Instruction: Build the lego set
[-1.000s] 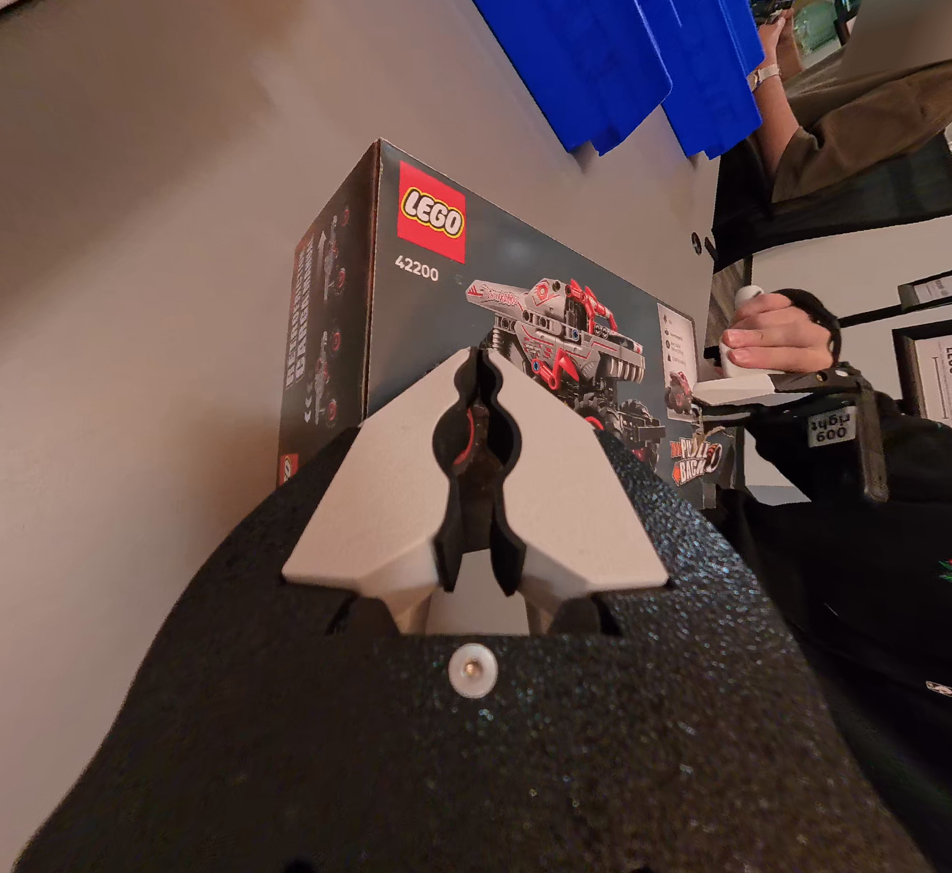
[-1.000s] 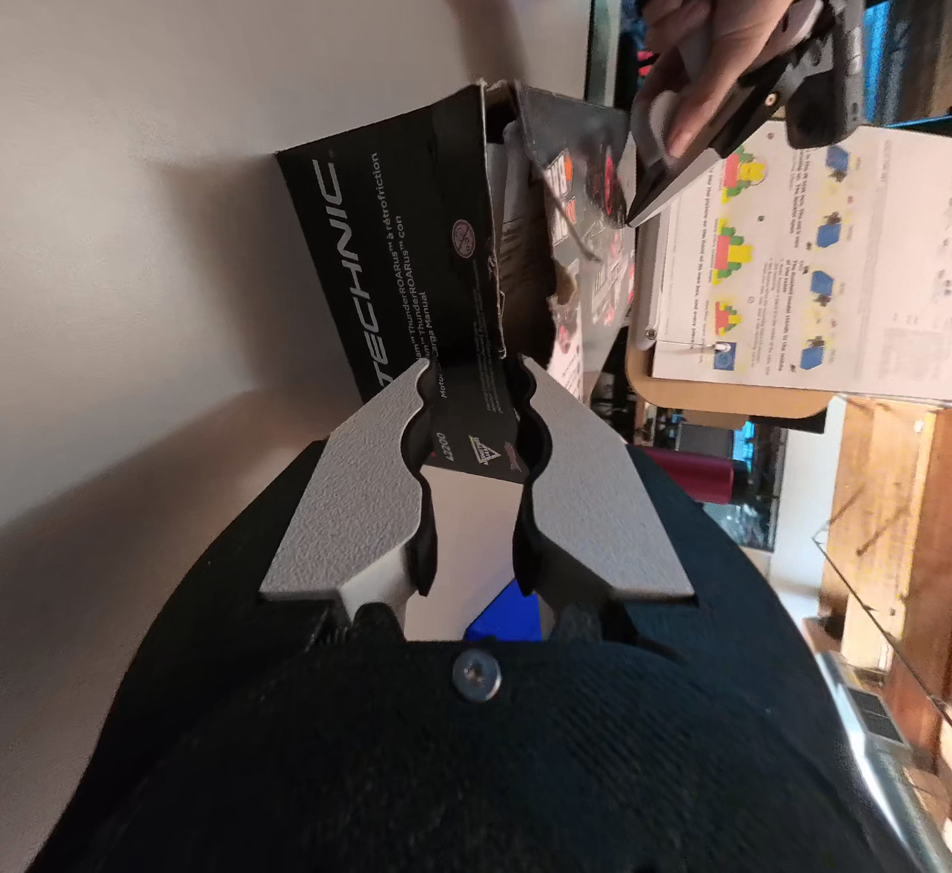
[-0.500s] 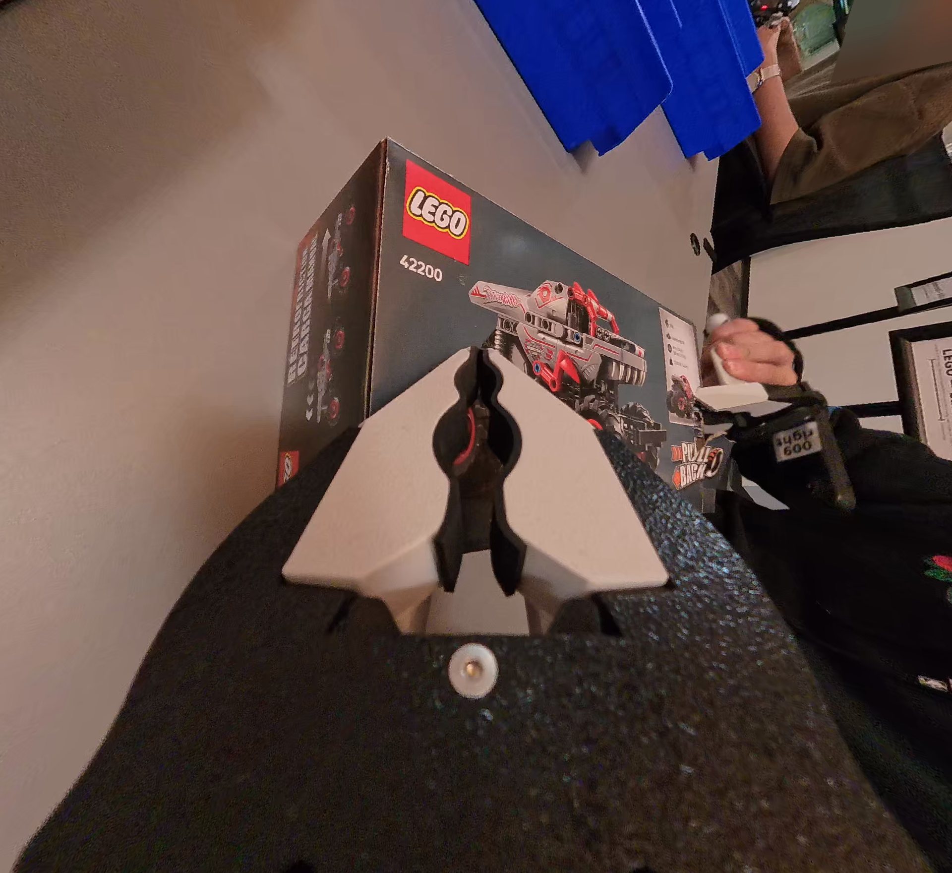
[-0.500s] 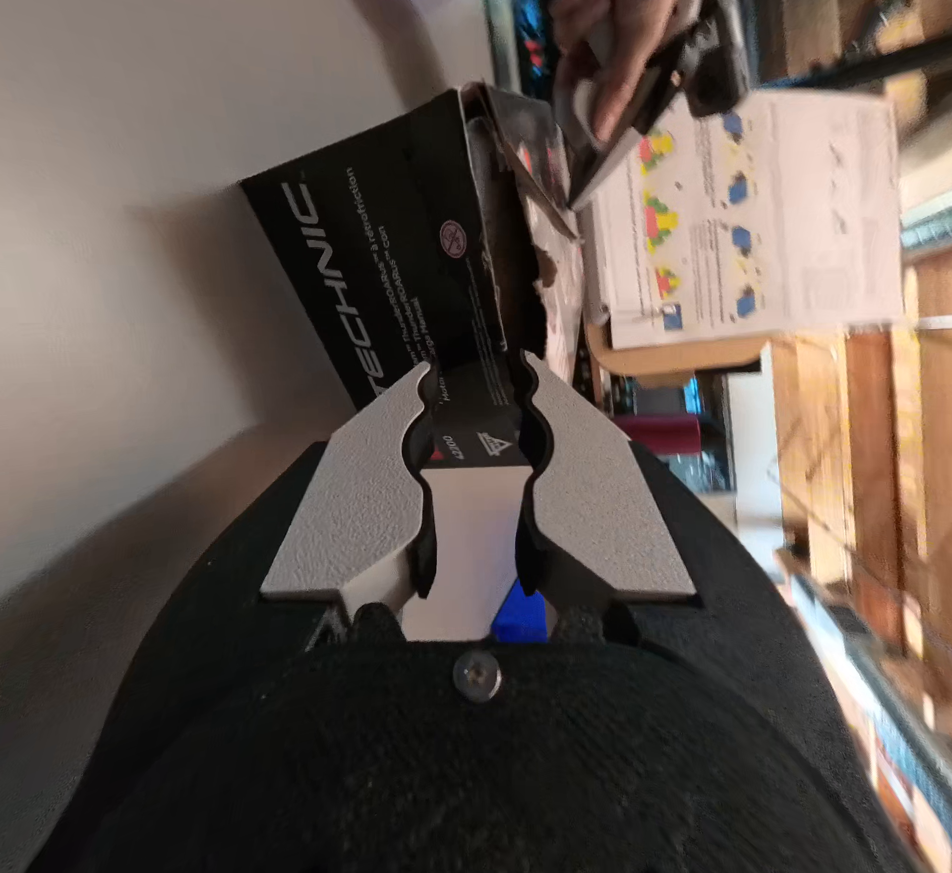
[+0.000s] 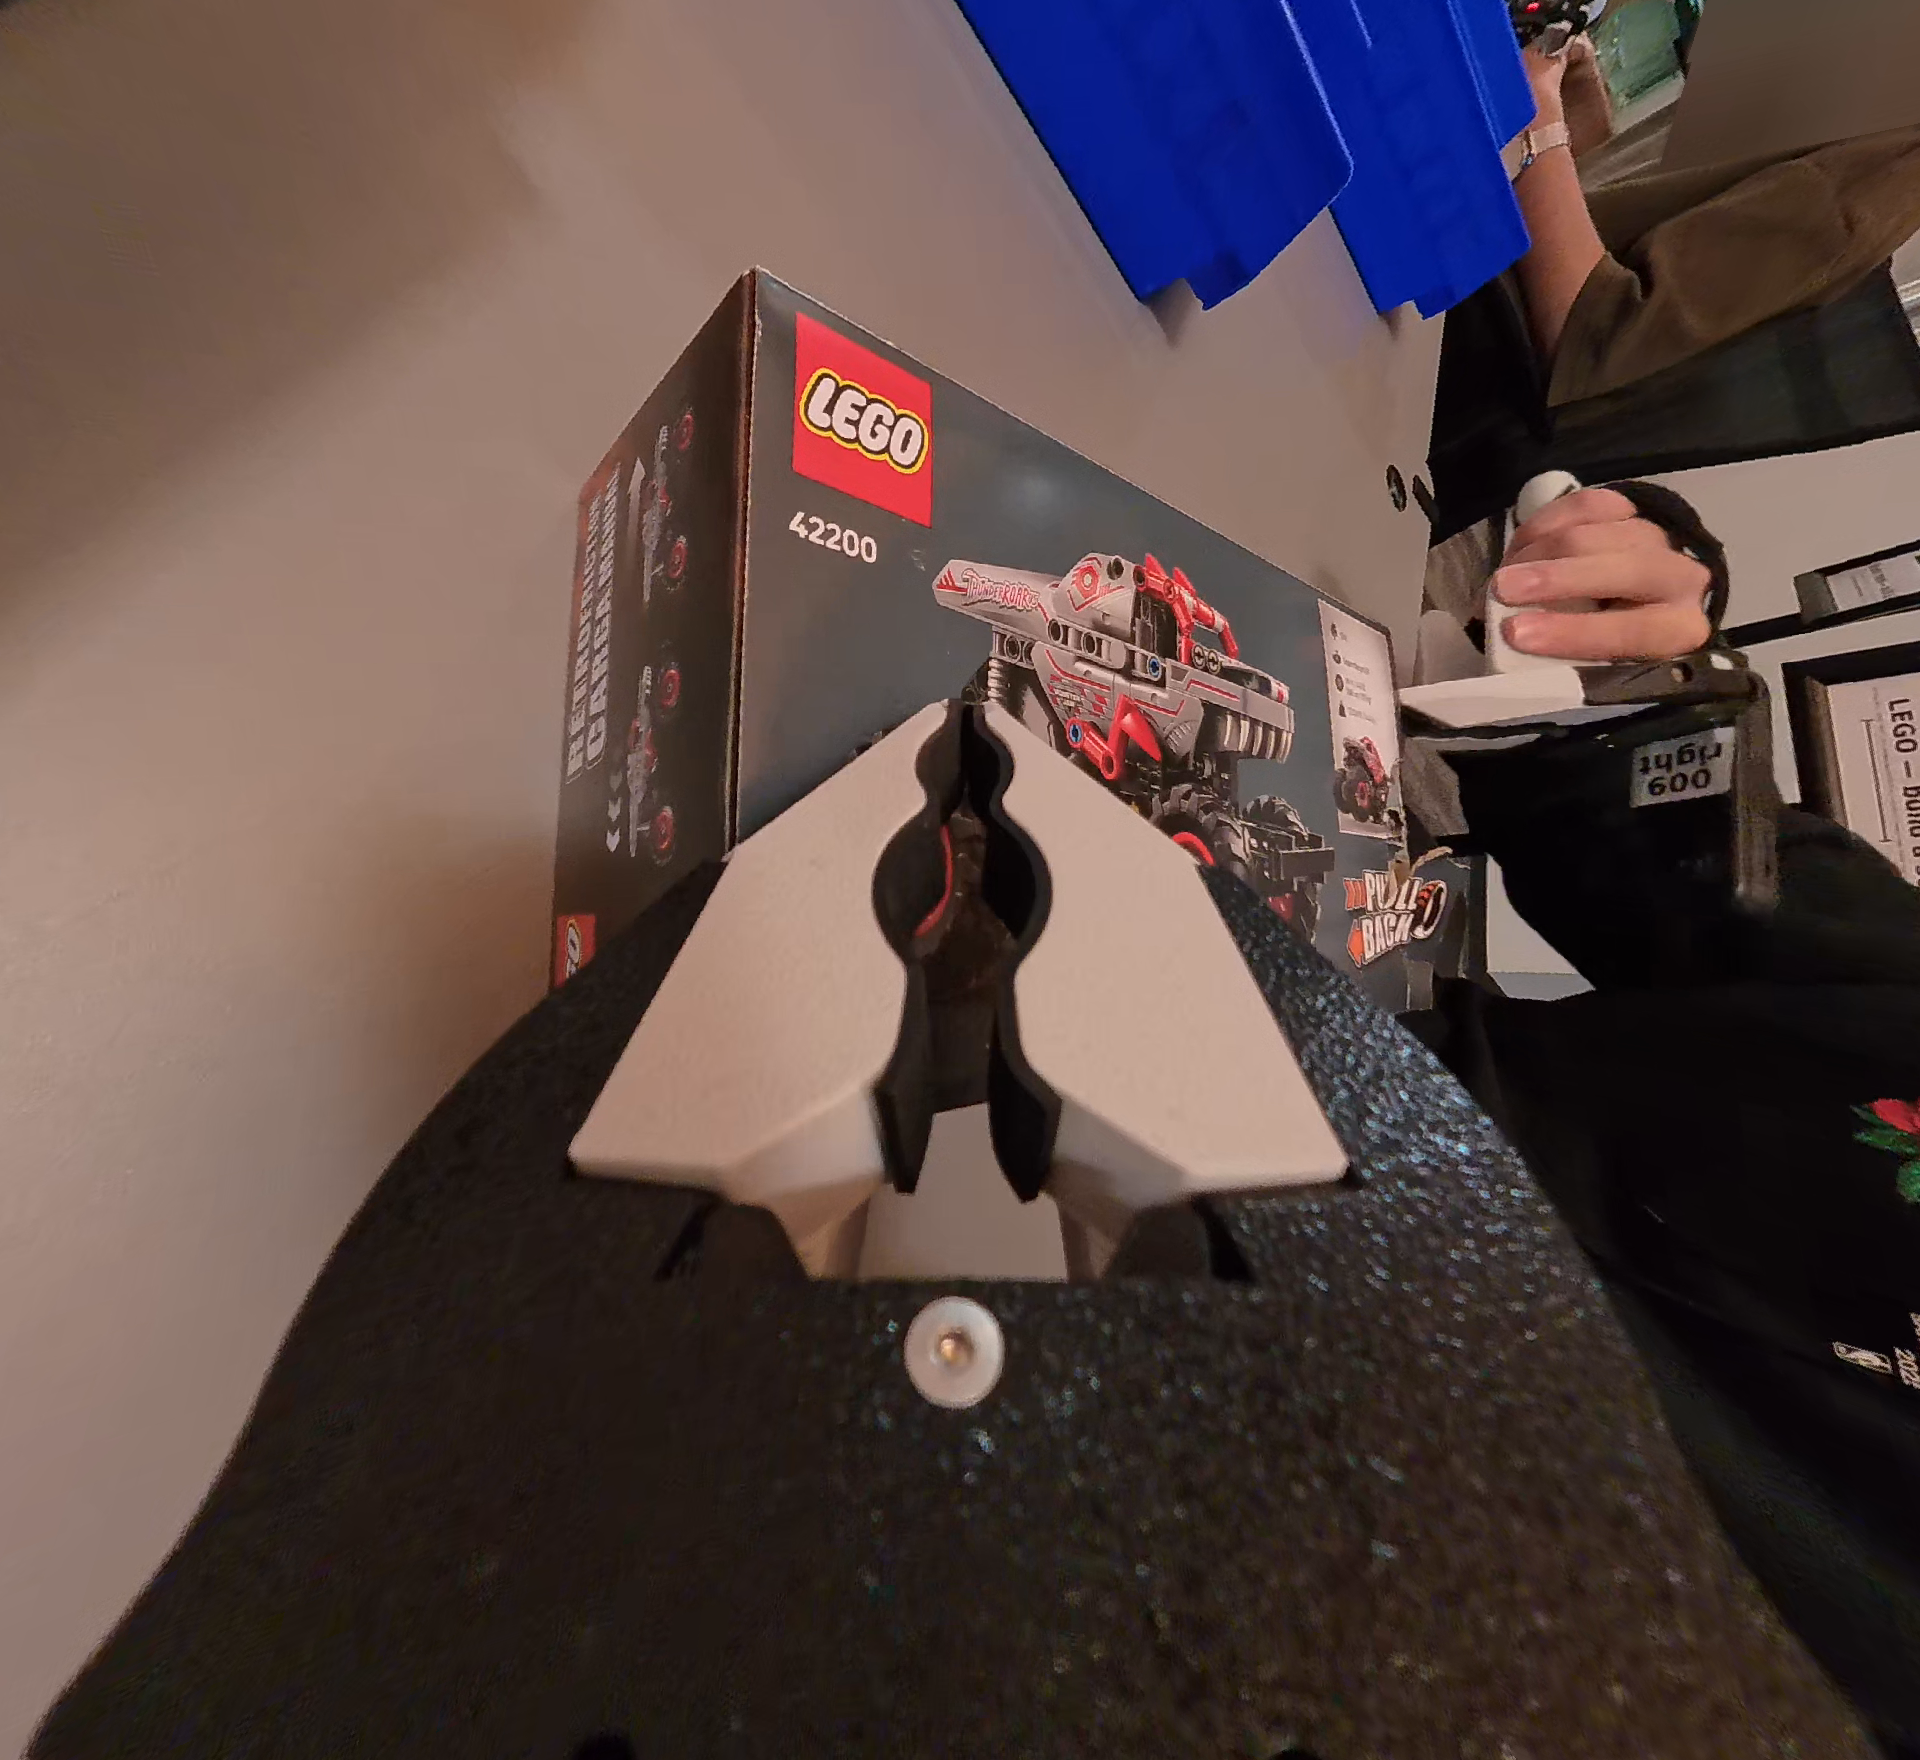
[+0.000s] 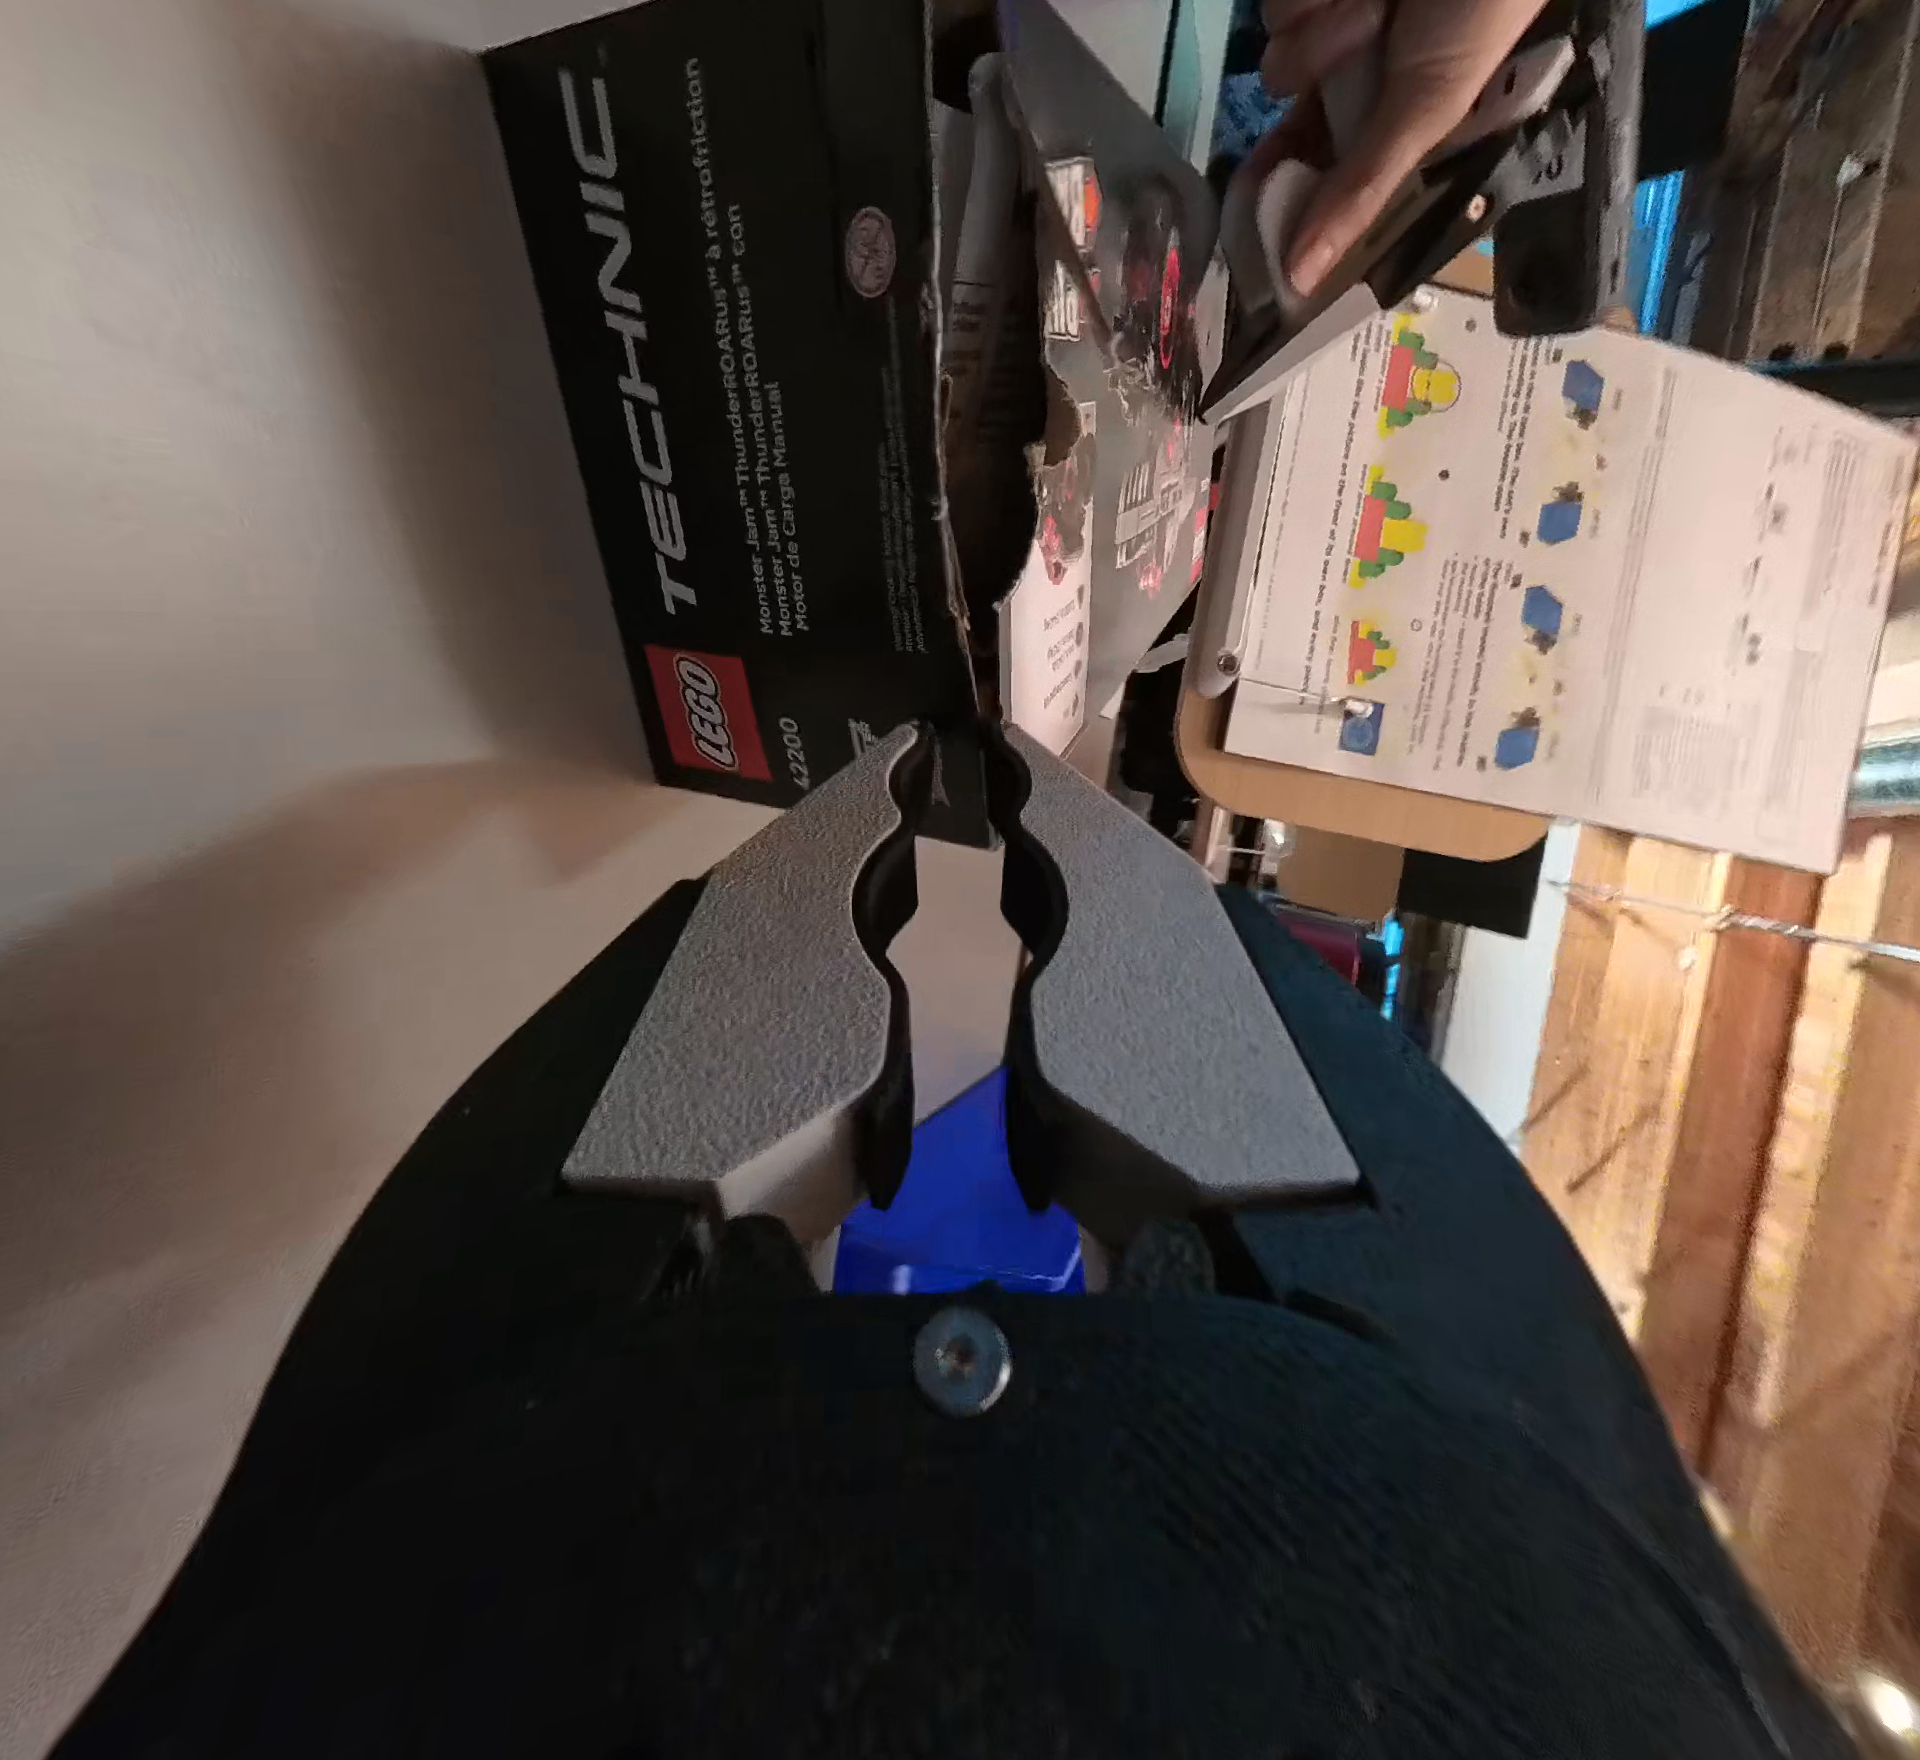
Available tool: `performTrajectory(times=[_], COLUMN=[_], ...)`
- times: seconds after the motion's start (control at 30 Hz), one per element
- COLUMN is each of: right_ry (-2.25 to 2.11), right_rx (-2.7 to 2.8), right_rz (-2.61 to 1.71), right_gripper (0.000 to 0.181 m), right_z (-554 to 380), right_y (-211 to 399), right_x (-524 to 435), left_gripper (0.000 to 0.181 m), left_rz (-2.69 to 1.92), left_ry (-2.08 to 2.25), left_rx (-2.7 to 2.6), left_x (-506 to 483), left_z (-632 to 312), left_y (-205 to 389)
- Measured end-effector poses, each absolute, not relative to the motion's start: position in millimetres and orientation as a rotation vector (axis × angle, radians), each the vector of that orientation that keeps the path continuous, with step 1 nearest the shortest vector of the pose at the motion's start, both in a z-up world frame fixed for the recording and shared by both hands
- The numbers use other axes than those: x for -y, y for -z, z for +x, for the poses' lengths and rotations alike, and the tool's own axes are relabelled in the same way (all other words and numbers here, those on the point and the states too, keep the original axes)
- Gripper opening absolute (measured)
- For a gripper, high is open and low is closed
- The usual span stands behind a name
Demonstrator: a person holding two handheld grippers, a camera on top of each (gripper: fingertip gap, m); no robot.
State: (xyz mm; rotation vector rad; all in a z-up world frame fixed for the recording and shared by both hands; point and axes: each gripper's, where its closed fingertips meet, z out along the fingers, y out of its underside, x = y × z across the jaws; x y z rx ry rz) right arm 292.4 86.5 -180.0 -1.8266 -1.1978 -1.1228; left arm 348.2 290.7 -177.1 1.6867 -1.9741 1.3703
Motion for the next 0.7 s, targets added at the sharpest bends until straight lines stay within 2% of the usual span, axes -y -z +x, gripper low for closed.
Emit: performTrajectory(times=[0.07, 0.17, 0.3, 0.37, 0.47, 0.63, 0.7], right_ry=[1.103, 0.885, 0.75, 0.732, 0.656, 0.888, 0.837], right_rx=[1.22, 1.192, 1.222, 1.257, 1.282, 1.317, 1.285], right_rz=[-1.839, -1.914, -1.963, -1.954, -1.958, -1.887, -1.87], right_gripper=[0.009, 0.027, 0.019, 0.002, 0.002, 0.002, 0.007], right_z=[292, 287, 287, 286, 280, 279, 269], right_y=[181, 188, 184, 178, 179, 178, 179], right_x=[-86, -81, -81, -86, -86, -87, -88], left_gripper=[0.0, 0.0, 0.0, 0.0, 0.0, 0.0, 0.0], left_rz=[1.683, 1.683, 1.682, 1.67, 1.661, 1.659, 1.657], left_ry=[-1.365, -1.362, -1.361, -1.354, -1.347, -1.356, -1.357], left_rx=[1.973, 1.976, 1.976, 1.989, 1.99, 1.989, 1.985], left_x=[-290, -290, -290, -290, -290, -290, -290], left_z=[348, 348, 348, 347, 346, 346, 346], left_y=[177, 177, 177, 177, 177, 177, 177])
